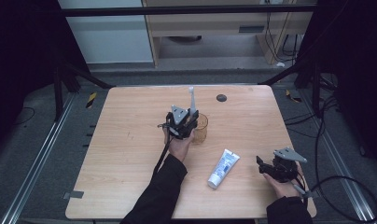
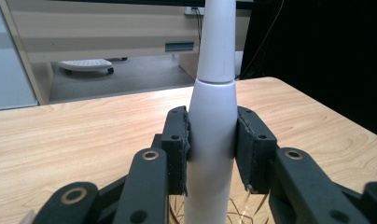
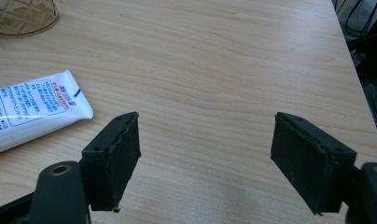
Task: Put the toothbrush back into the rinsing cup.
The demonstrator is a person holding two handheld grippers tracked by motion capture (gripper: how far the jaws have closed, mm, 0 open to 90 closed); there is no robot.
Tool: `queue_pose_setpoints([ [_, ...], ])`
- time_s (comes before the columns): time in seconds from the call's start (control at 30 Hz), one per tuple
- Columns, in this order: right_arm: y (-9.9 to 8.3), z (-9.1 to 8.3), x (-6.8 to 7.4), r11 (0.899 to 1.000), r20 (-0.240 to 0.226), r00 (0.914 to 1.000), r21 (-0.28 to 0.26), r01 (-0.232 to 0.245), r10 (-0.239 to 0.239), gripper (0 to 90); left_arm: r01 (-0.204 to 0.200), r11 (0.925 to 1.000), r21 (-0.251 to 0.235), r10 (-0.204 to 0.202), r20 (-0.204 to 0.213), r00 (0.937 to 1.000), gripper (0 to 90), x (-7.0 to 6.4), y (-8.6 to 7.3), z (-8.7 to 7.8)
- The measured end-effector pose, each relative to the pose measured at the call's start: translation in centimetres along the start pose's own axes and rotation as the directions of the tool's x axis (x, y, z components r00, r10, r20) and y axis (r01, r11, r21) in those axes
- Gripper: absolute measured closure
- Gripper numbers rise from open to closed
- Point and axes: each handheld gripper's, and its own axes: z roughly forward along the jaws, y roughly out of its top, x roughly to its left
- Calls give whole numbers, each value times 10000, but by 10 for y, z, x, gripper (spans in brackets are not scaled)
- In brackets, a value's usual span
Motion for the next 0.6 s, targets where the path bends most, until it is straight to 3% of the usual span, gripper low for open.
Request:
queue_pose_setpoints([
  [0.6, 0, 0, 1, 10000, 17, 10000, 24, 30, -30, 238, -147, 9998, 141, 143, 289, 9995, 656, 3, -11, -3],
])
